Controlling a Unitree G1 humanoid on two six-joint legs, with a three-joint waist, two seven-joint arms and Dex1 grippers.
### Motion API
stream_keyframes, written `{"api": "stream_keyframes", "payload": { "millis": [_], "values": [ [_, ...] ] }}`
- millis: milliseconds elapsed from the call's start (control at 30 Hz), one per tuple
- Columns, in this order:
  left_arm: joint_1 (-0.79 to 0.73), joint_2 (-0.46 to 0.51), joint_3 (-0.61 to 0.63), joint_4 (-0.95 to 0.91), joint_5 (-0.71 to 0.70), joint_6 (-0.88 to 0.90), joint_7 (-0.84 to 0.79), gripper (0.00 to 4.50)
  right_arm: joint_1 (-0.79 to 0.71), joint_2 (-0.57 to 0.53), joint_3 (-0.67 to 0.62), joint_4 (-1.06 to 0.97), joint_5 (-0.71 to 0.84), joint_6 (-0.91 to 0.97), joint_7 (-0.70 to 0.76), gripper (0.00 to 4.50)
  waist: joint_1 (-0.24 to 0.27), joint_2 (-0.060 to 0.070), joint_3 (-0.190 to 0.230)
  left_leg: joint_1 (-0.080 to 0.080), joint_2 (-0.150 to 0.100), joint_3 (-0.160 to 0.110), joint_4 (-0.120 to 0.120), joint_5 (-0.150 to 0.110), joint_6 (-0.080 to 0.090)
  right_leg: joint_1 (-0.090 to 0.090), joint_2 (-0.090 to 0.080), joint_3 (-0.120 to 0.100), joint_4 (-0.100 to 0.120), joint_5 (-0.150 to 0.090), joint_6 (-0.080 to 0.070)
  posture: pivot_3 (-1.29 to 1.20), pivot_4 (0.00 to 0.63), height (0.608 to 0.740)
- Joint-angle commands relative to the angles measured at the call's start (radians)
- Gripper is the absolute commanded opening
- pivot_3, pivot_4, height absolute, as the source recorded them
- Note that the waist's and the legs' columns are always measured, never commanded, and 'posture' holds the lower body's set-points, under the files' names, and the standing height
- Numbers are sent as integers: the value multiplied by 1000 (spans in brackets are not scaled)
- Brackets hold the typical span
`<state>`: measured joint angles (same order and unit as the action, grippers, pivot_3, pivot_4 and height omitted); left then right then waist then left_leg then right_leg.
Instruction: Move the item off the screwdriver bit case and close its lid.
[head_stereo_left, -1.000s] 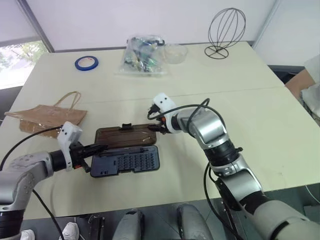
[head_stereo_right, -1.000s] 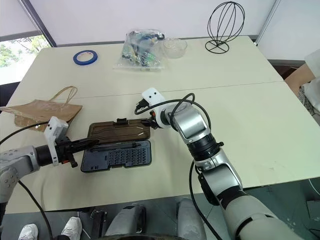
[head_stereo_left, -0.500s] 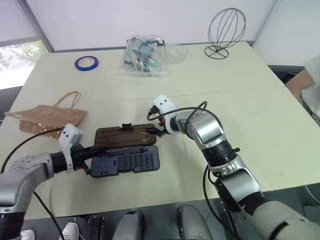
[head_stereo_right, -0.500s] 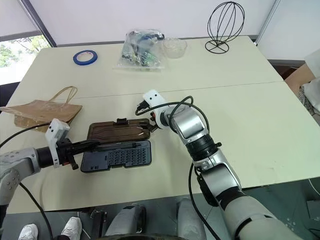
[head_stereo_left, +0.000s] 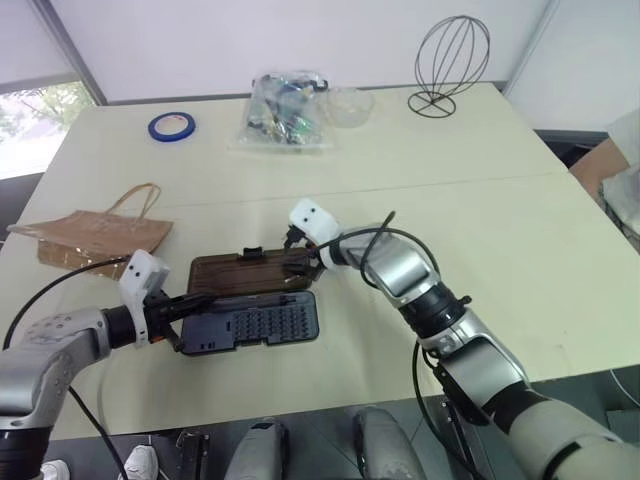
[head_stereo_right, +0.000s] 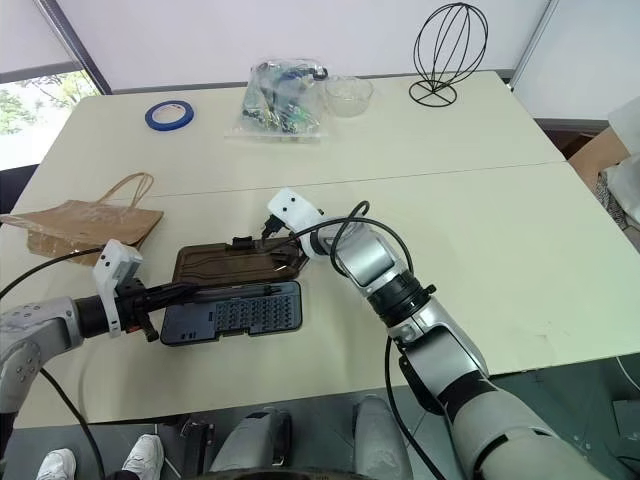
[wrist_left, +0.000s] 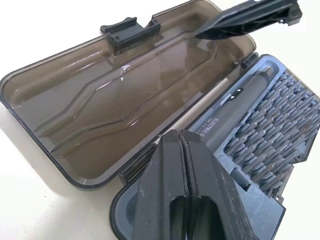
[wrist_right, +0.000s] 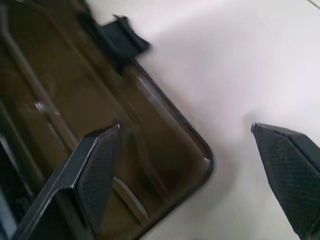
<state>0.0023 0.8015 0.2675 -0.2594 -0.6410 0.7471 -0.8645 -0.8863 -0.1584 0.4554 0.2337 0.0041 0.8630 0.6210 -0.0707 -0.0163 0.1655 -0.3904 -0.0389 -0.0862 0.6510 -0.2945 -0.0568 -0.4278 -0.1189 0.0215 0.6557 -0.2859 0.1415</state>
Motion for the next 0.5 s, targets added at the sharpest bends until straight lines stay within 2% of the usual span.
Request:
{"api": "stream_keyframes", "payload": {
  "millis": [33, 367, 500],
  "values": [
    [2, -4, 12, -38, 3, -22, 9, 0, -32, 14, 1, 48, -2, -64, 32, 4353, 0, 0, 0, 0, 0, 0, 0, 0, 0, 0, 0, 0, 0, 0, 0, 0, 150, 740],
    [2, -17, 6, -55, 2, -21, 32, 0, -178, 96, -54, 422, -30, -232, 6, 4353, -1, 0, 0, 0, 0, 0, 0, 0, 0, 0, 0, 0, 0, 0, 0, 0, 150, 740],
    [4, -16, 11, -59, -3, -19, 39, 0, -192, 106, -59, 488, -49, -281, 15, 4353, -1, 0, 0, 0, 0, 0, 0, 0, 0, 0, 0, 0, 0, 0, 0, 0, 150, 740]
  ]
}}
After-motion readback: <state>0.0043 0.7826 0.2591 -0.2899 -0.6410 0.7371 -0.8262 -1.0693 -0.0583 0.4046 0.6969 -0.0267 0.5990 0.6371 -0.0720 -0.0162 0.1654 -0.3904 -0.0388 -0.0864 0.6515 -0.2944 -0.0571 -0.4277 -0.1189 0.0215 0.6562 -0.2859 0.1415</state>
